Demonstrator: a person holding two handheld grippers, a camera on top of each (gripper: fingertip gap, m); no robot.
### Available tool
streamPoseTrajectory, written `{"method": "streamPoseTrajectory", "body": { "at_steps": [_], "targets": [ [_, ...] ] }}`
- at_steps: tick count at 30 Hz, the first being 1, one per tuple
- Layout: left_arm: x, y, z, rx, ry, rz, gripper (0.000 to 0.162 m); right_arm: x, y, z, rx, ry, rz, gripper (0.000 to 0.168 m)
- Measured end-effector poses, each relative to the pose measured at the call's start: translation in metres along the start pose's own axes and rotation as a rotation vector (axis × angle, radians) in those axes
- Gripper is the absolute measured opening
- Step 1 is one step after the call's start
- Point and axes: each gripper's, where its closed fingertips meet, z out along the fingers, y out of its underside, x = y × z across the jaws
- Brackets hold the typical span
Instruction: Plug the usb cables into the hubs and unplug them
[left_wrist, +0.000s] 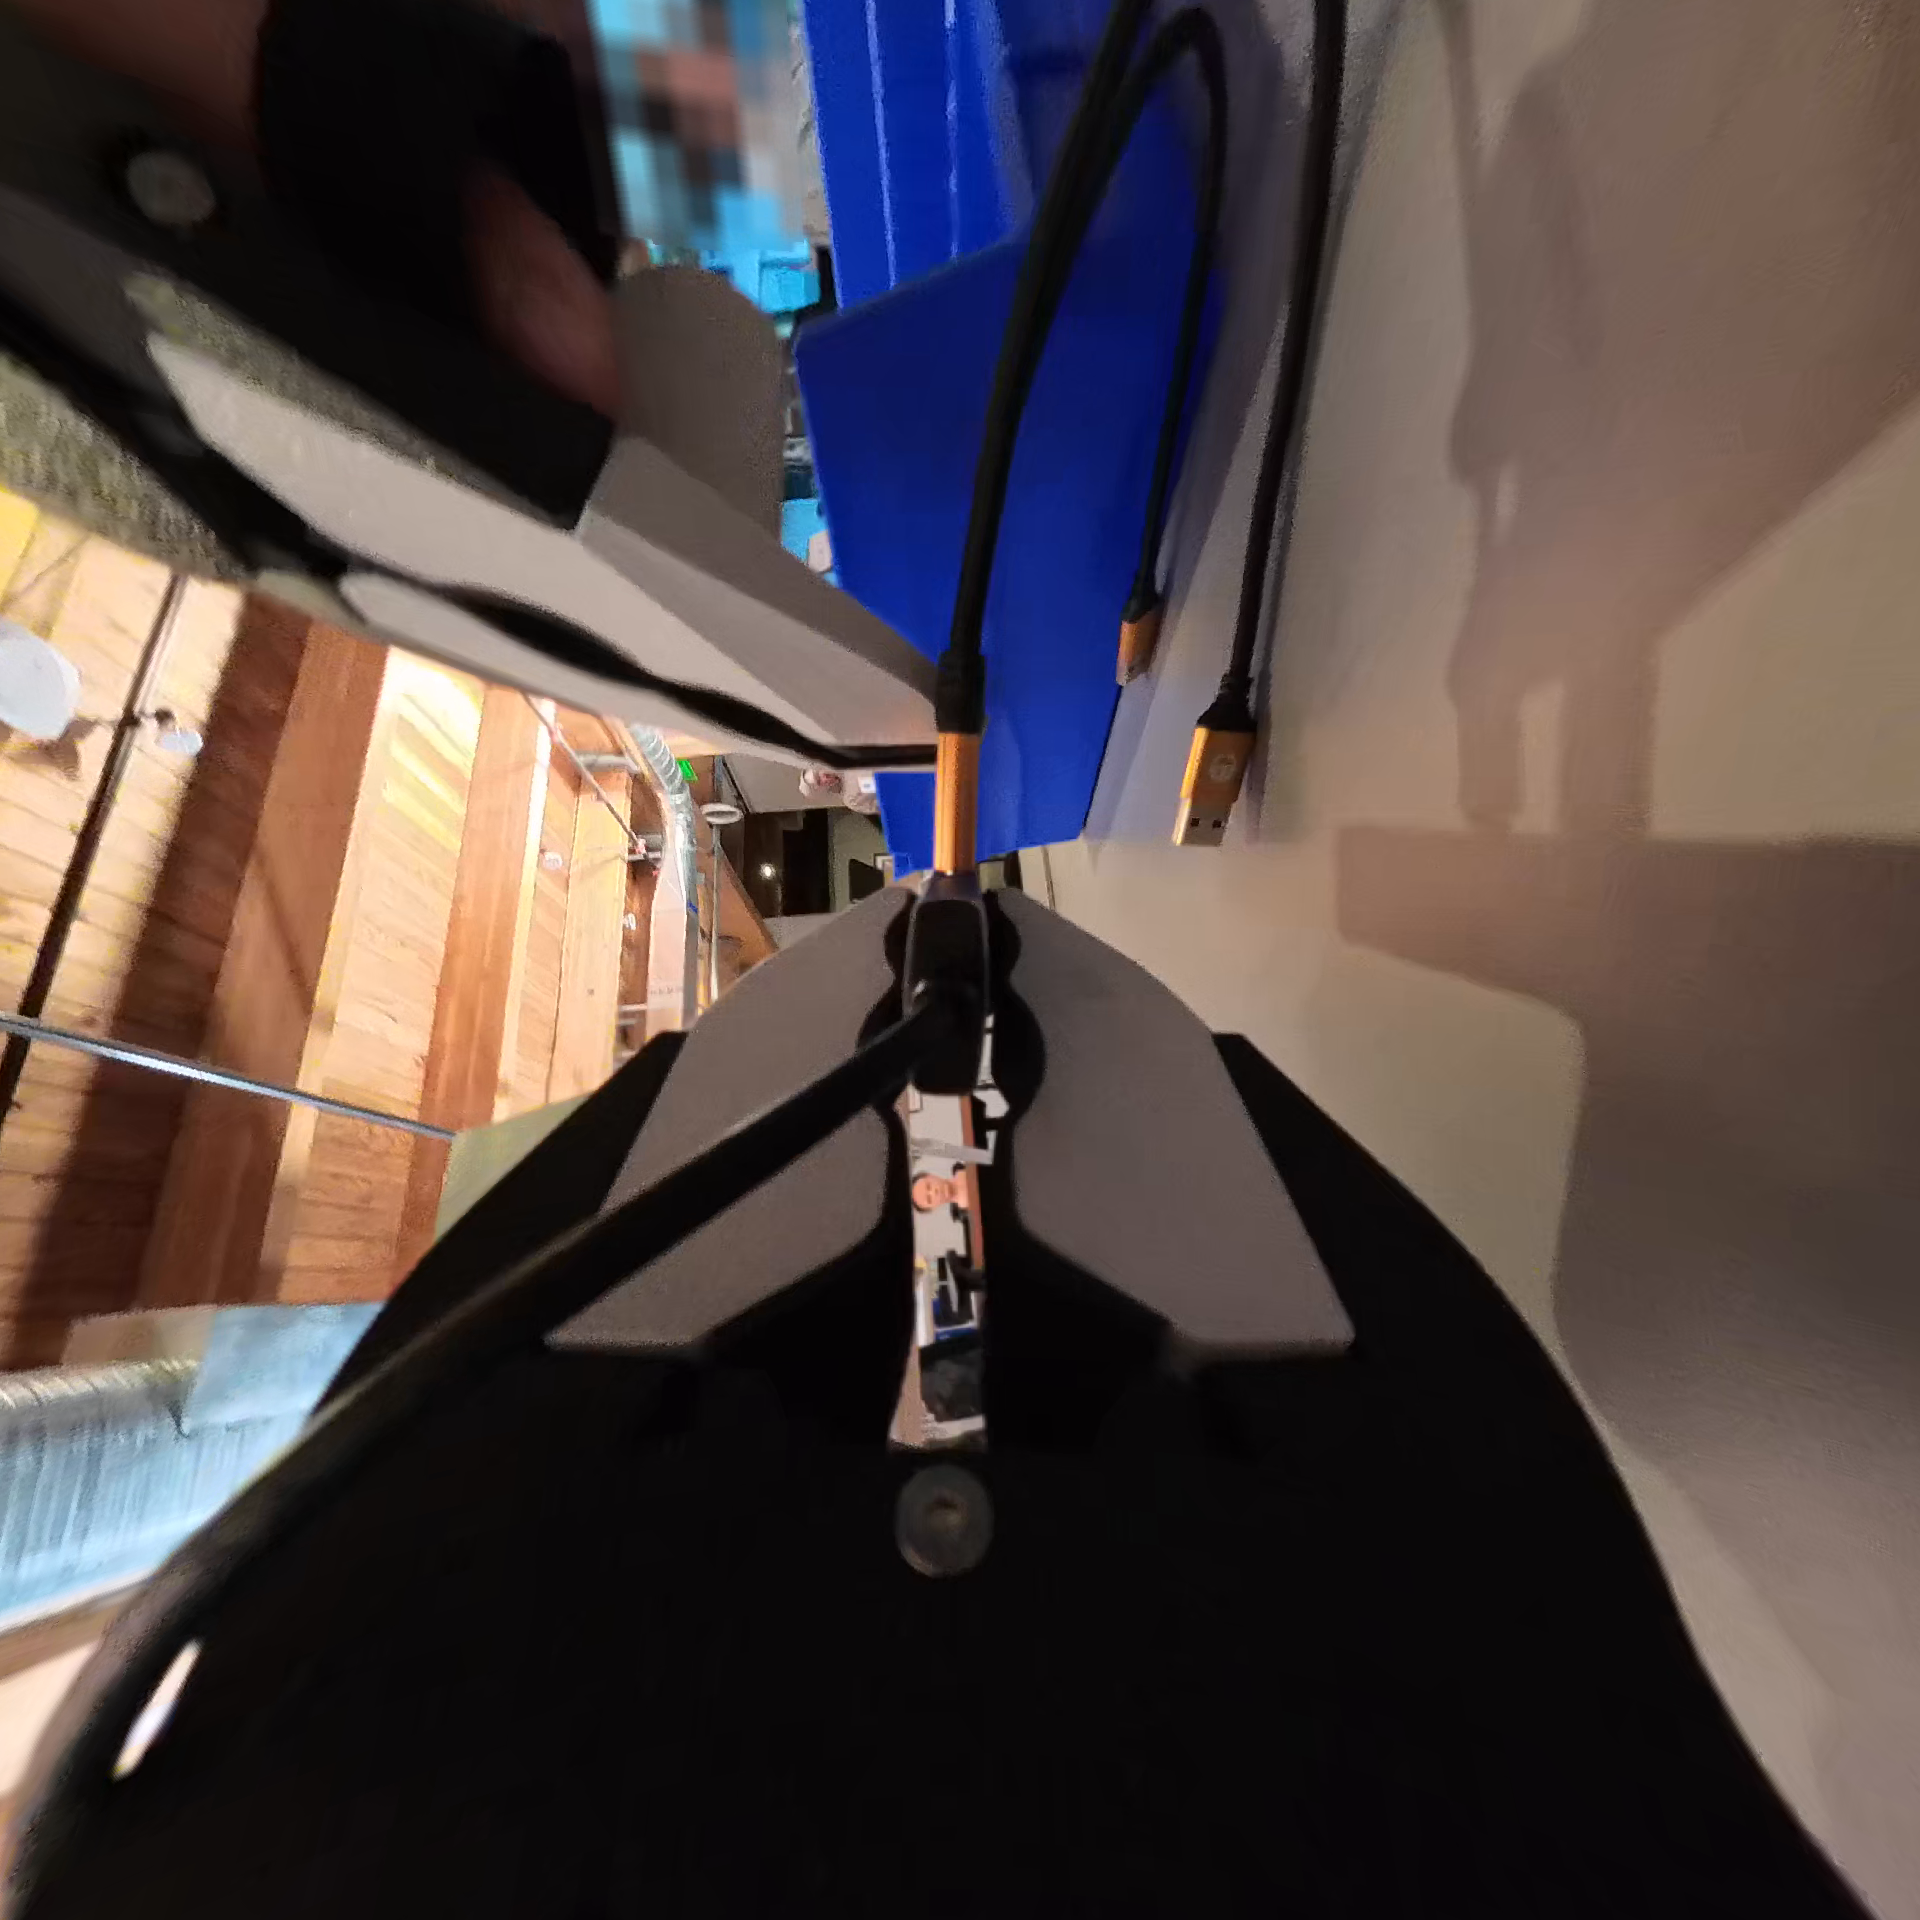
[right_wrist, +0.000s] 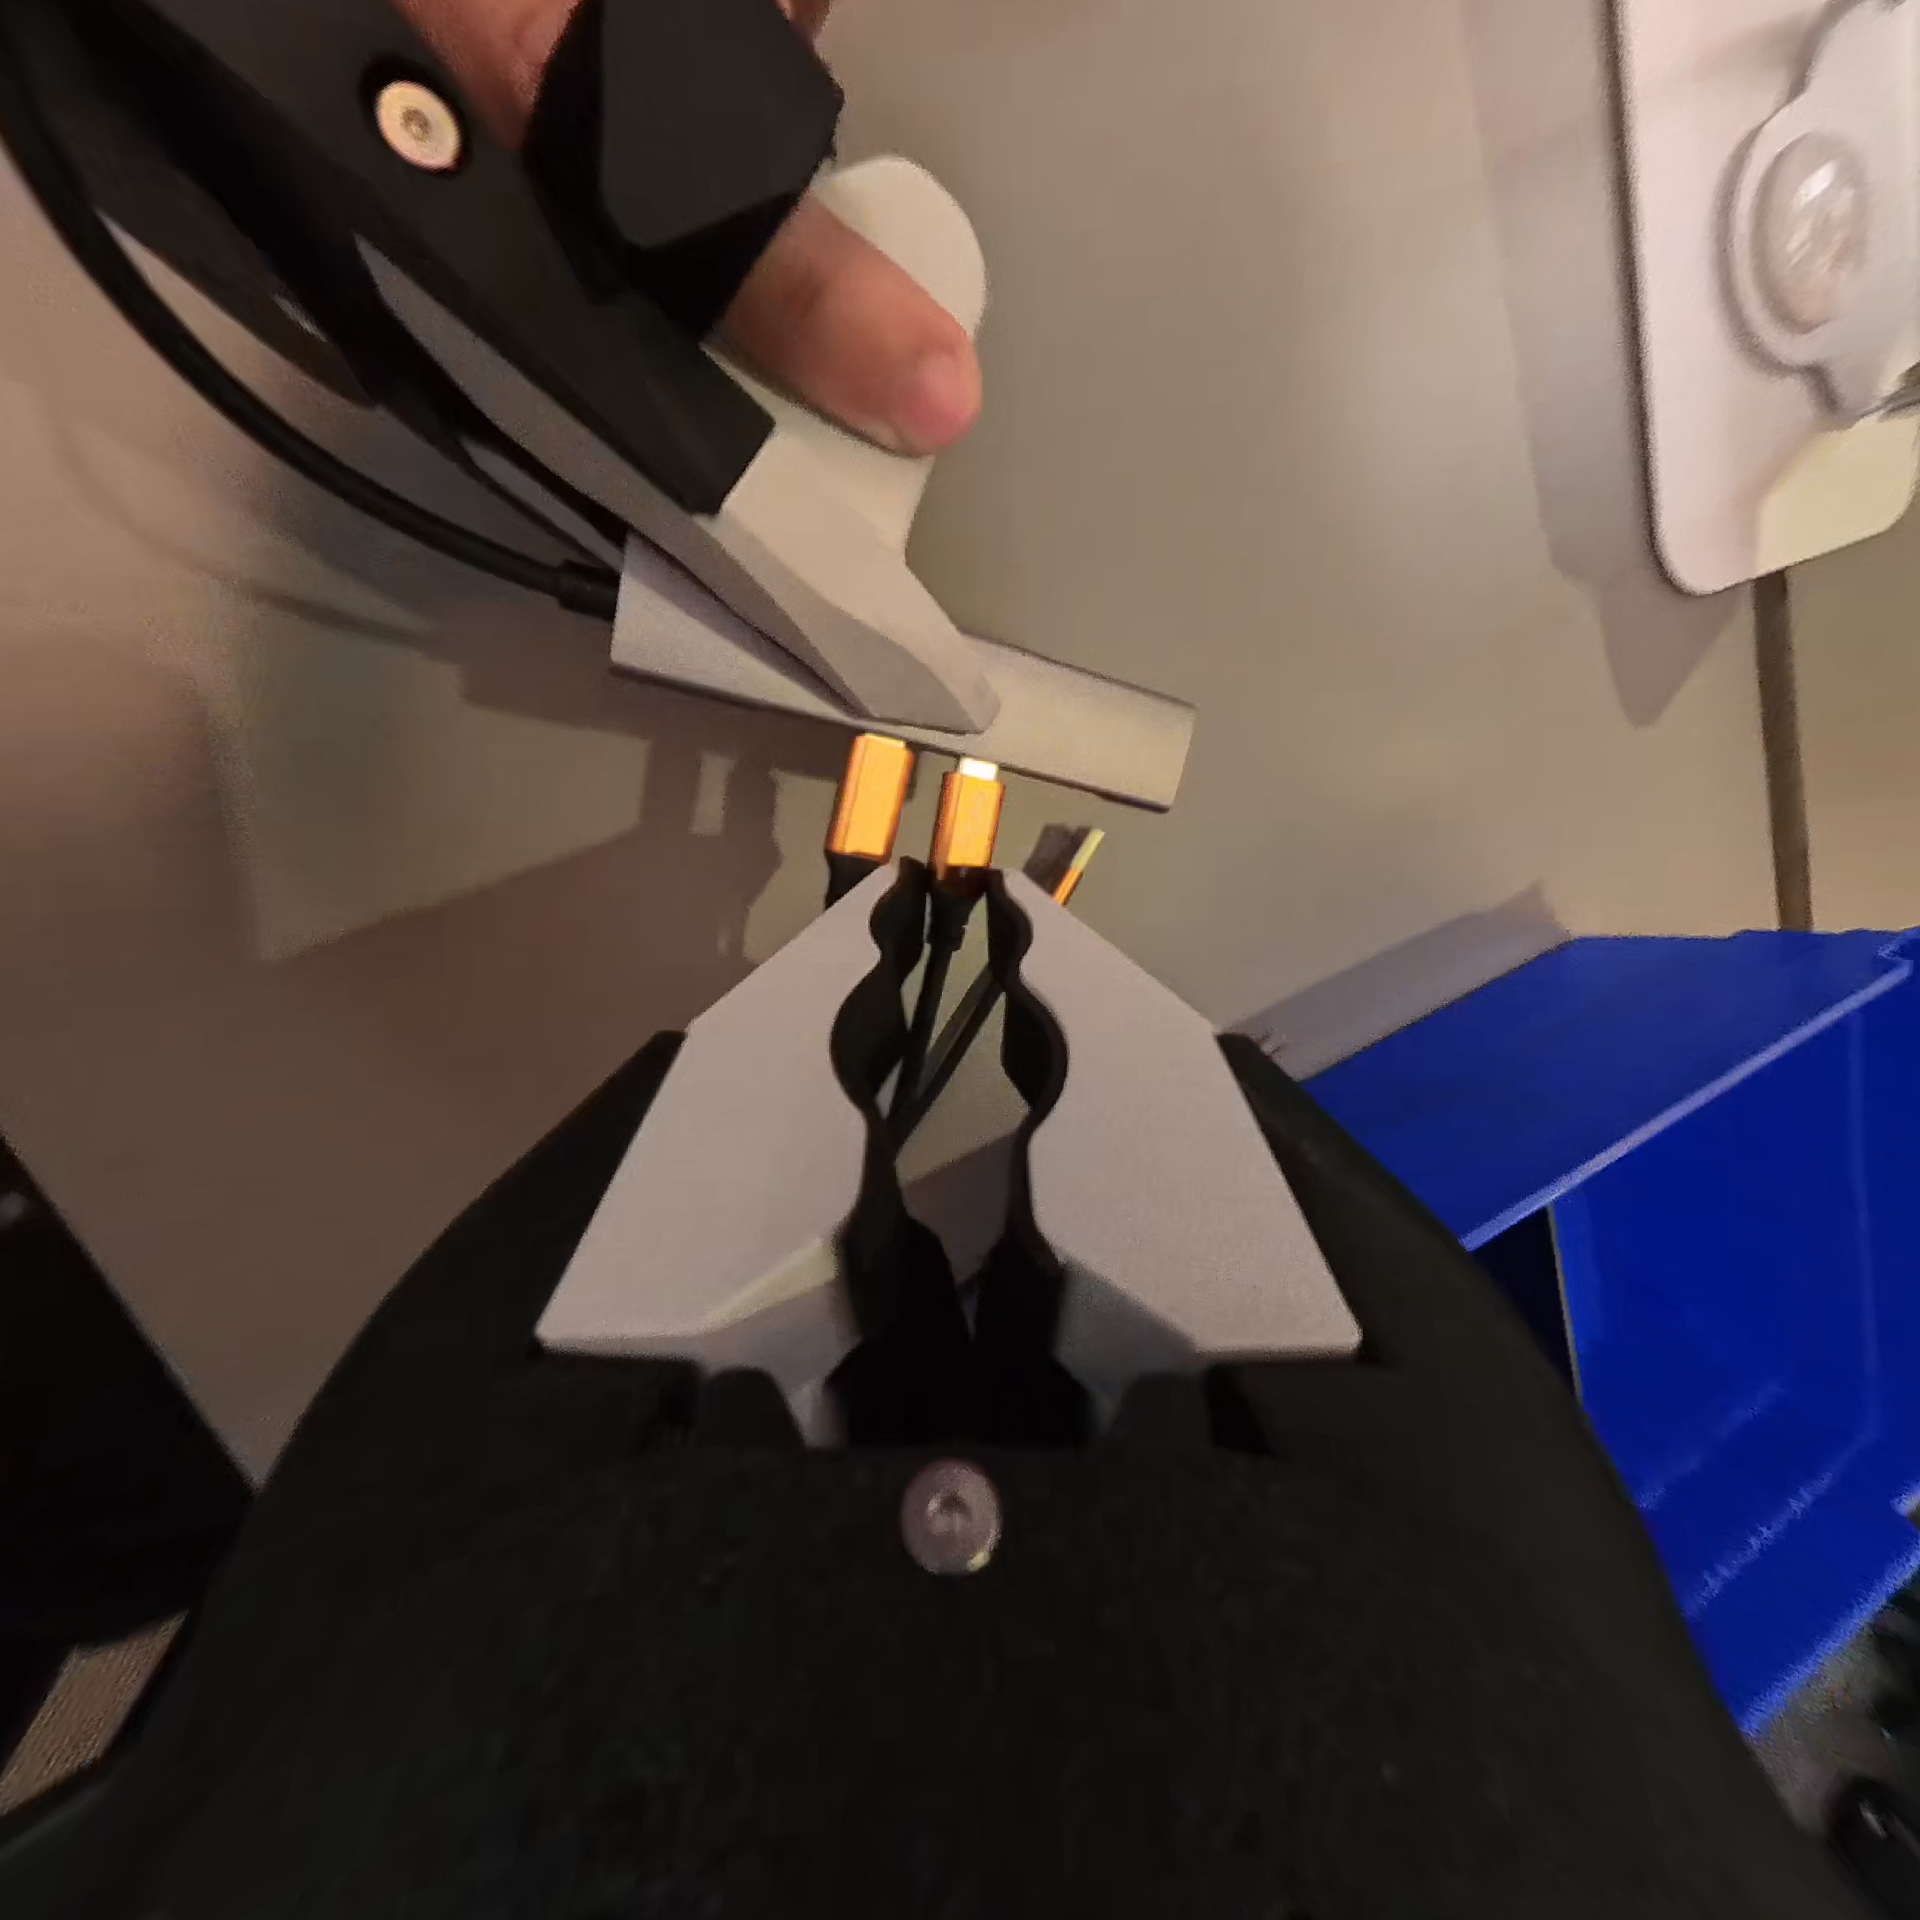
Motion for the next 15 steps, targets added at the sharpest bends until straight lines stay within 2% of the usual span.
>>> {"method": "streamPoseTrajectory", "body": {
  "at_steps": [5, 7, 10, 15],
  "targets": [
    [-0.022, 0.011, -0.003, 0.036, -0.069, -0.269, 0.009, 0.015, -0.019, -0.027, 0.358, 0.037, 0.151, 0.012],
    [-0.034, 0.012, -0.007, 0.075, -0.114, -0.367, 0.009, 0.014, -0.019, -0.04, 0.488, 0.0, 0.241, 0.017],
    [-0.045, 0.008, -0.012, 0.125, -0.141, -0.451, 0.01, 0.011, -0.016, -0.048, 0.605, -0.063, 0.353, 0.021],
    [-0.04, -0.001, -0.011, 0.14, -0.126, -0.443, 0.009, 0.004, -0.022, -0.047, 0.683, -0.004, 0.329, 0.01]
  ]
}}
